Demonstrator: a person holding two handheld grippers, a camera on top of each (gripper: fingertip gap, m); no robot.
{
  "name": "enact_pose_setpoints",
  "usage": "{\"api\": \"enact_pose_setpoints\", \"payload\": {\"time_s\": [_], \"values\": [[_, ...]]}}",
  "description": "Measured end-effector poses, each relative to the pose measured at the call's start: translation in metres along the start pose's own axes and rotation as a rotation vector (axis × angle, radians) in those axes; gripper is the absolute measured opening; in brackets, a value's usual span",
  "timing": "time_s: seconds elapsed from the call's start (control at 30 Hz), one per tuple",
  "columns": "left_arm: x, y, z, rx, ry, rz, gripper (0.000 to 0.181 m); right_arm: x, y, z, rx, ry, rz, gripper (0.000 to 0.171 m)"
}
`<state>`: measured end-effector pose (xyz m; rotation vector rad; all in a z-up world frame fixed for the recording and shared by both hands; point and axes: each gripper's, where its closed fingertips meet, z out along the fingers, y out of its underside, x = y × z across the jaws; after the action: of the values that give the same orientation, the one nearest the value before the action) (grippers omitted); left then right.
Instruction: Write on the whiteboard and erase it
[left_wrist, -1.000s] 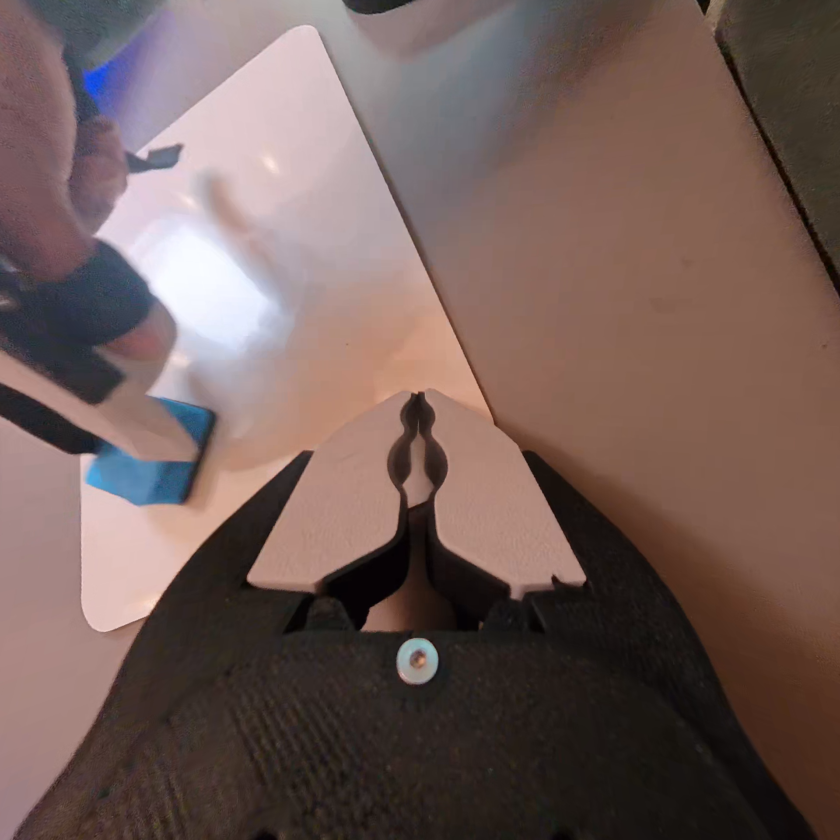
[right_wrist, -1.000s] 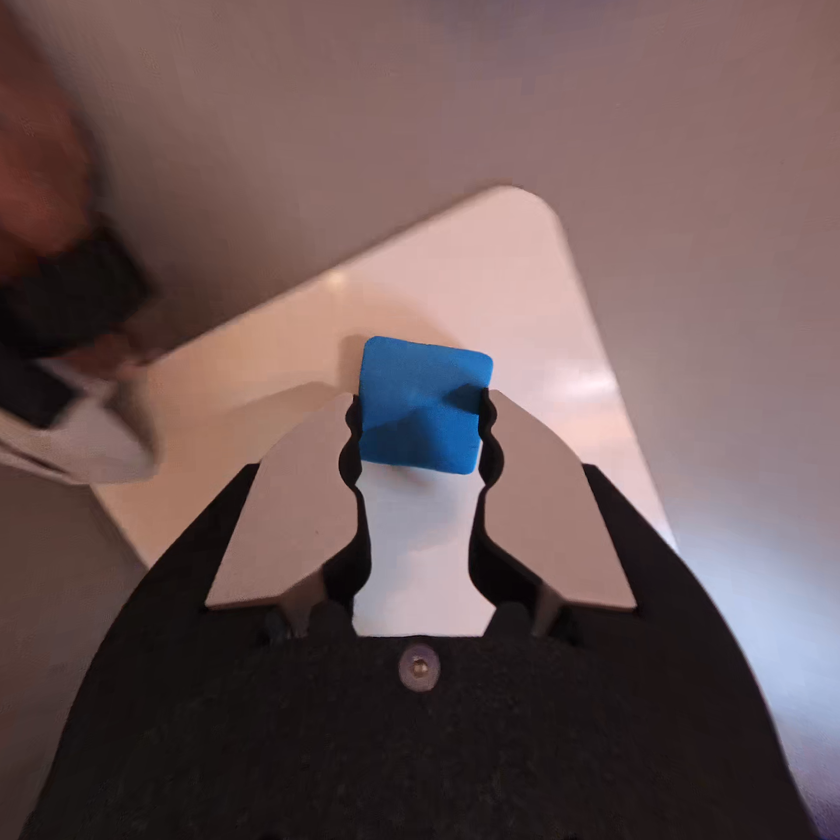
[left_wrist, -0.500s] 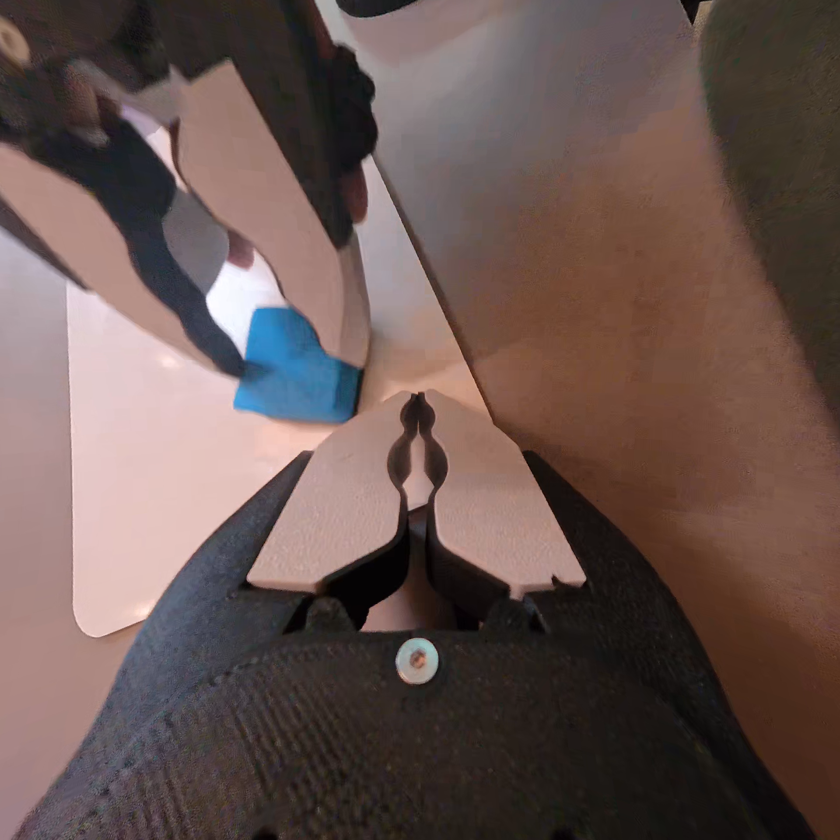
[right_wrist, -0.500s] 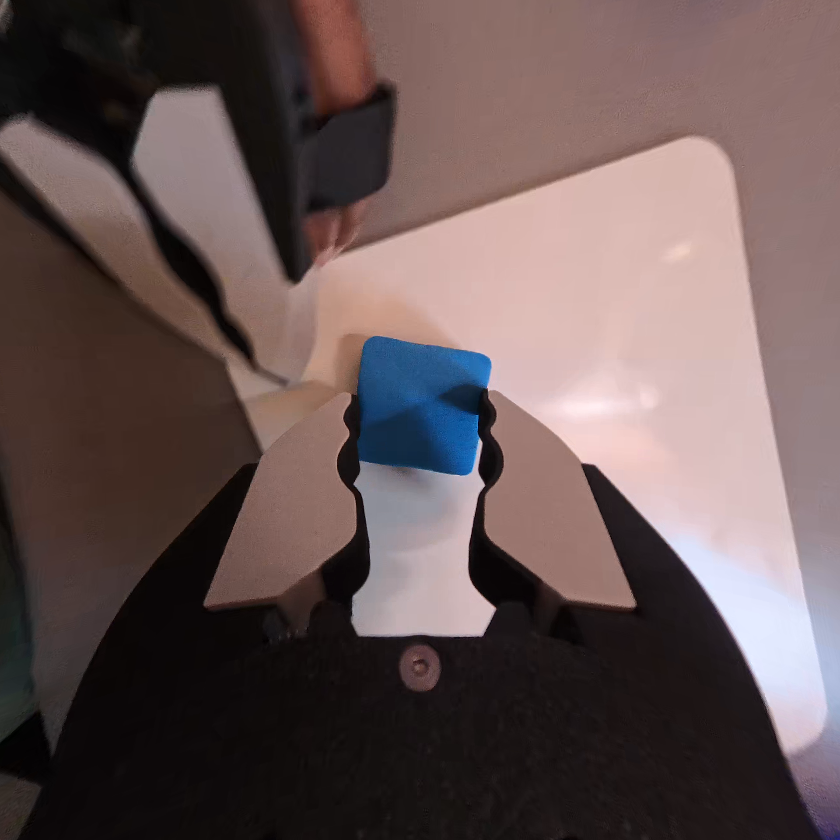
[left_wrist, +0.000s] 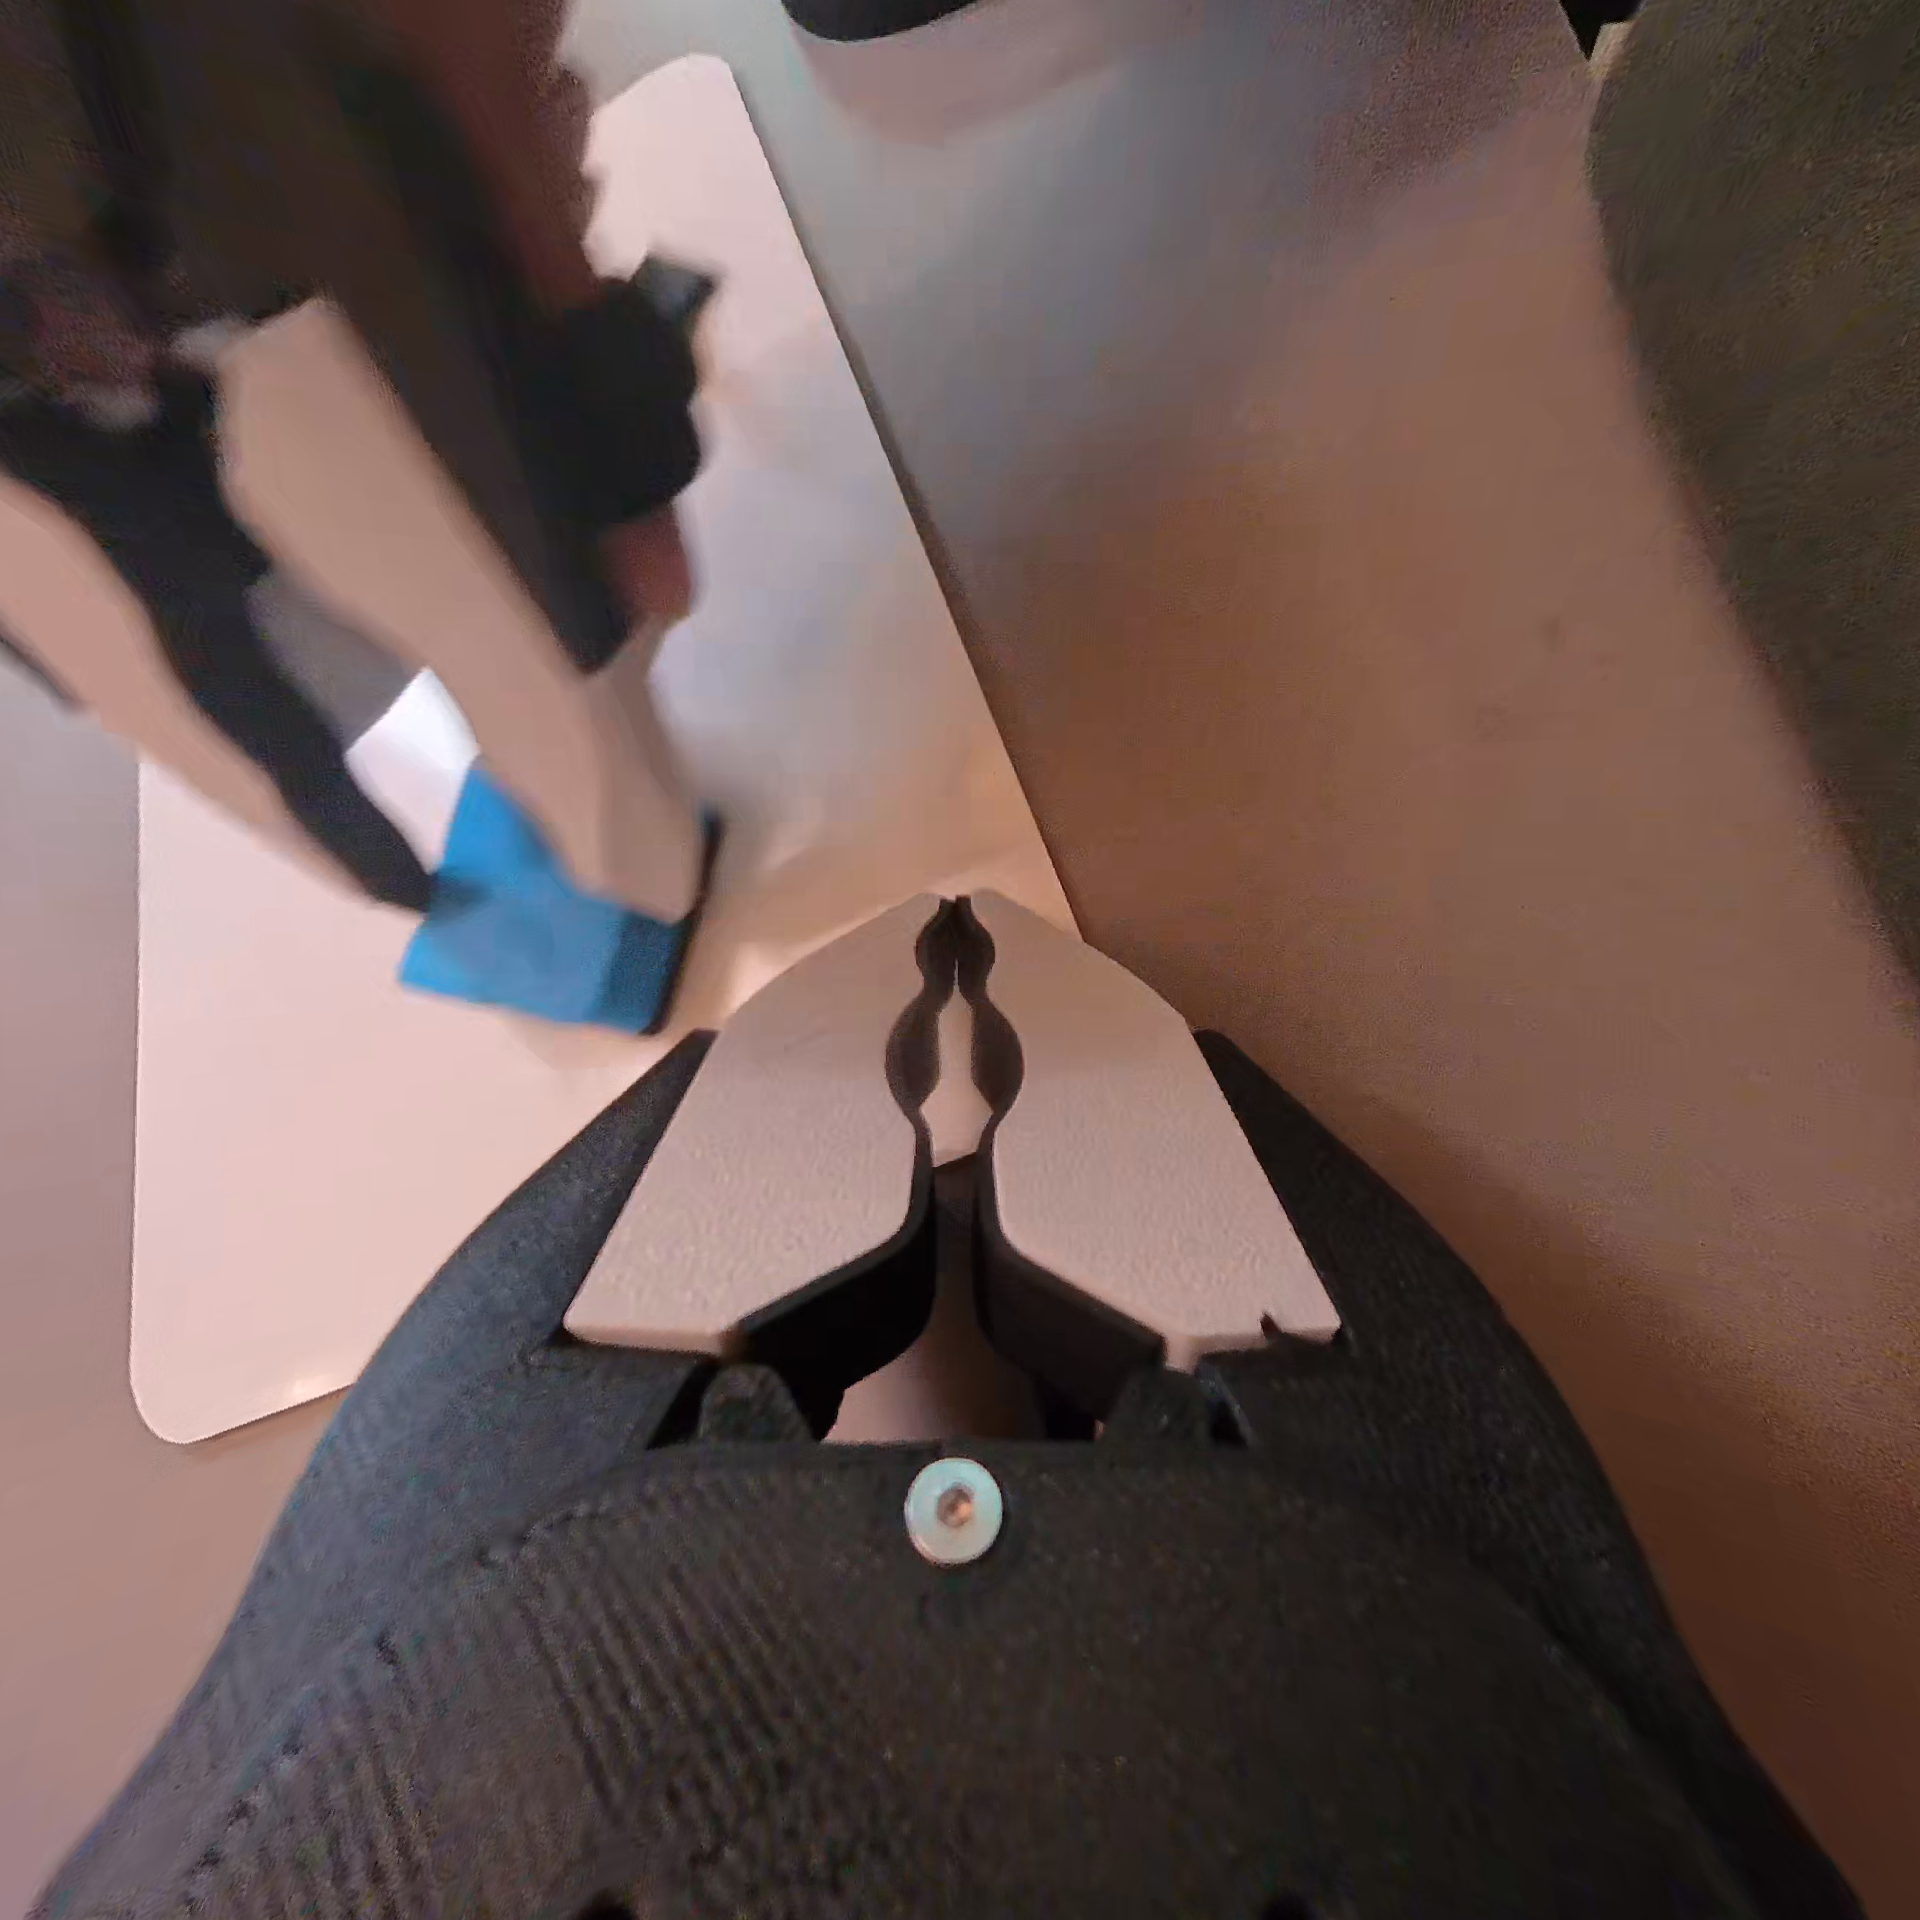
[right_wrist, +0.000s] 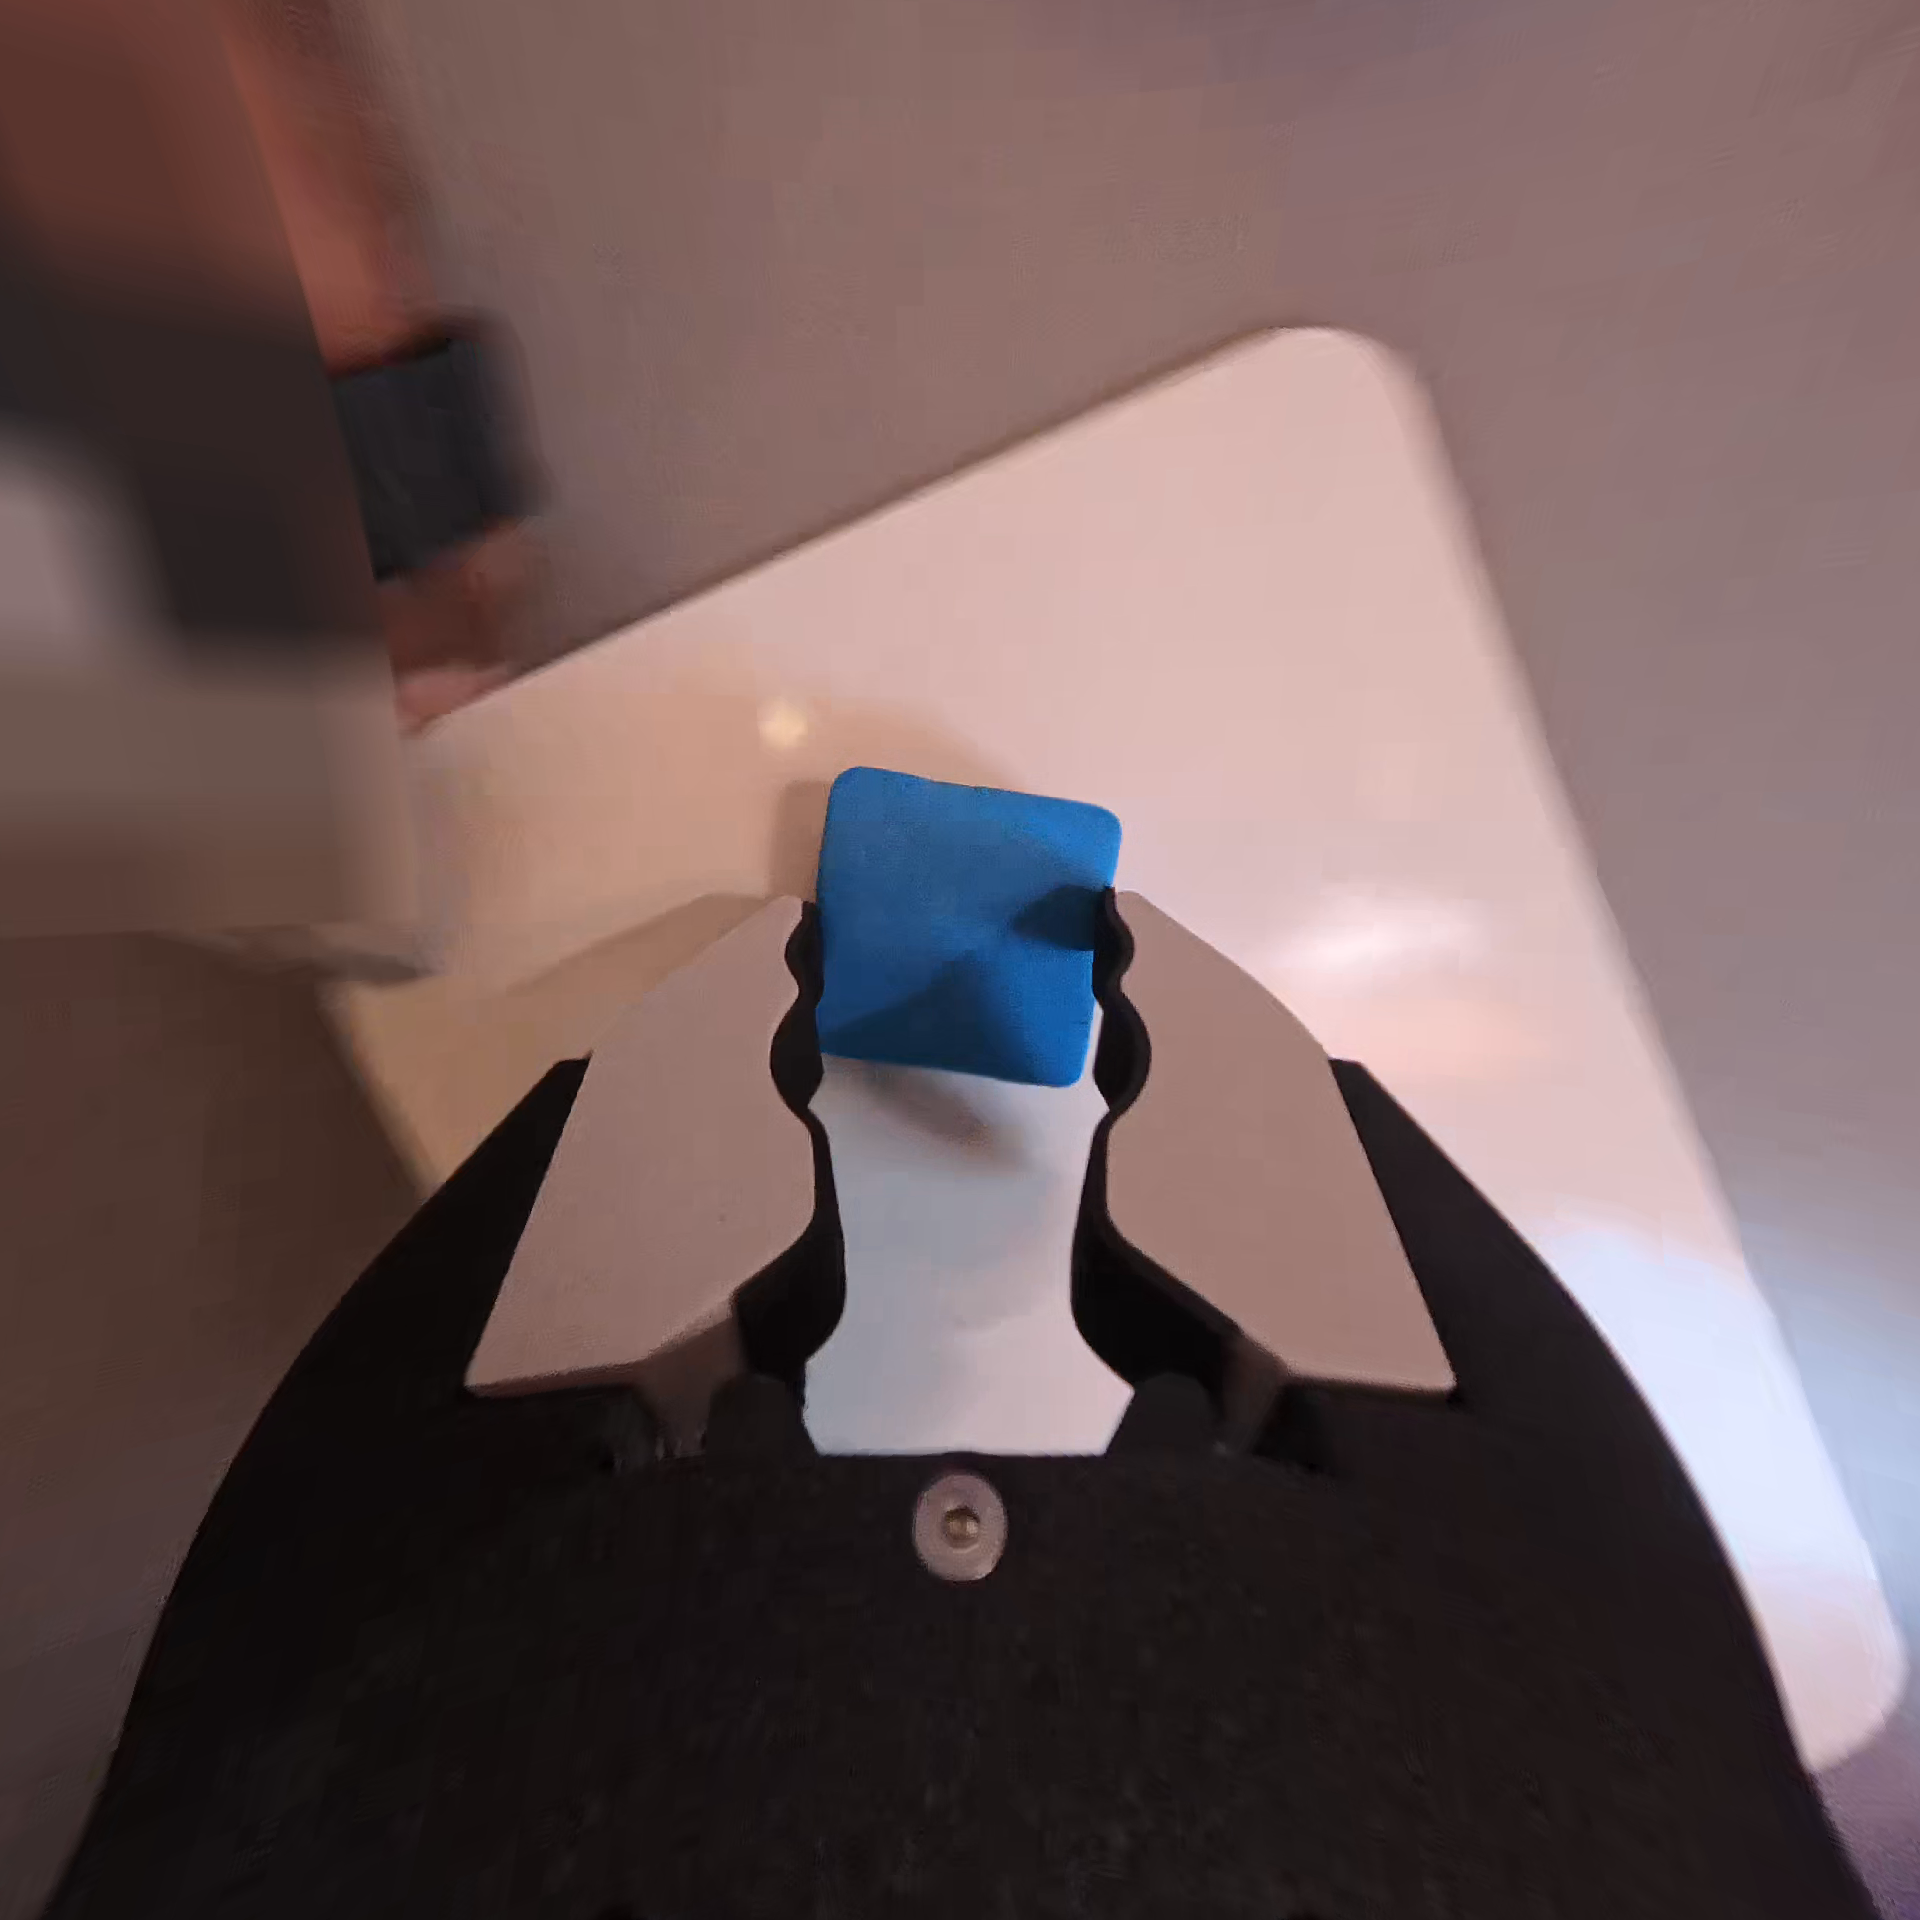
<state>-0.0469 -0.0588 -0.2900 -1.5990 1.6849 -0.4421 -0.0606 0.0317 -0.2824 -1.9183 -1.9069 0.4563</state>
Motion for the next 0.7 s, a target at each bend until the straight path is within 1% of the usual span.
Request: {"api": "enact_pose_setpoints", "payload": {"time_s": [0.03, 0.07, 0.1, 0.13, 0.17, 0.2, 0.23, 0.27, 0.3, 0.33, 0.4, 0.43, 0.47, 0.5, 0.53, 0.57, 0.63, 0.67, 0.7], "values": [[0.000, 0.000, 0.000, 0.001, -0.005, -0.001, 0.000, 0.031, 0.000, 0.001, 0.019, 0.036, 0.070, 0.051], [0.000, 0.000, 0.000, 0.000, -0.008, 0.000, 0.000, 0.071, 0.011, -0.002, 0.031, 0.093, 0.168, 0.051], [0.000, 0.000, 0.000, -0.002, -0.011, 0.002, 0.000, 0.110, 0.032, -0.012, 0.031, 0.150, 0.275, 0.051], [0.000, 0.000, 0.000, -0.003, -0.013, 0.004, 0.000, 0.143, 0.061, -0.027, 0.018, 0.212, 0.377, 0.051], [0.000, 0.001, 0.000, -0.005, -0.012, 0.003, 0.000, 0.164, 0.092, -0.043, 0.002, 0.260, 0.465, 0.051], [0.000, 0.001, -0.001, -0.006, -0.012, 0.003, 0.000, 0.170, 0.119, -0.058, -0.008, 0.287, 0.524, 0.051], [0.000, 0.001, -0.001, -0.007, -0.012, 0.005, 0.000, 0.164, 0.138, -0.070, -0.009, 0.298, 0.549, 0.051], [0.000, 0.001, -0.002, -0.006, -0.010, 0.005, 0.000, 0.147, 0.148, -0.076, -0.007, 0.296, 0.548, 0.051], [0.000, 0.001, -0.002, -0.004, -0.006, 0.002, 0.000, 0.123, 0.148, -0.077, -0.013, 0.279, 0.519, 0.050], [0.000, 0.001, -0.002, -0.004, 0.000, -0.004, 0.000, 0.093, 0.139, -0.074, -0.025, 0.244, 0.458, 0.050], [0.000, 0.002, -0.002, -0.008, 0.008, -0.013, 0.000, 0.034, 0.101, -0.056, -0.036, 0.153, 0.290, 0.050], [0.000, 0.002, -0.002, -0.009, 0.006, -0.011, 0.000, 0.012, 0.080, -0.045, -0.039, 0.120, 0.206, 0.051], [0.000, 0.002, -0.002, -0.009, 0.004, -0.009, 0.000, 0.001, 0.062, -0.036, -0.037, 0.100, 0.130, 0.051], [0.000, 0.002, -0.002, -0.009, 0.001, -0.009, 0.000, 0.004, 0.050, -0.029, -0.026, 0.094, 0.087, 0.051], [0.000, 0.002, -0.002, -0.009, -0.003, -0.009, 0.000, 0.026, 0.047, -0.026, -0.009, 0.108, 0.117, 0.051], [0.000, 0.002, -0.002, -0.010, -0.006, -0.007, 0.000, 0.061, 0.055, -0.028, 0.007, 0.150, 0.212, 0.051], [0.000, 0.002, -0.002, -0.014, -0.015, 0.002, 0.000, 0.135, 0.100, -0.049, 0.016, 0.250, 0.431, 0.051], [0.000, 0.002, -0.002, -0.015, -0.018, 0.005, 0.000, 0.155, 0.127, -0.064, 0.003, 0.283, 0.512, 0.051], [0.000, 0.002, -0.002, -0.016, -0.020, 0.007, 0.000, 0.161, 0.151, -0.077, -0.018, 0.304, 0.556, 0.051]]}}
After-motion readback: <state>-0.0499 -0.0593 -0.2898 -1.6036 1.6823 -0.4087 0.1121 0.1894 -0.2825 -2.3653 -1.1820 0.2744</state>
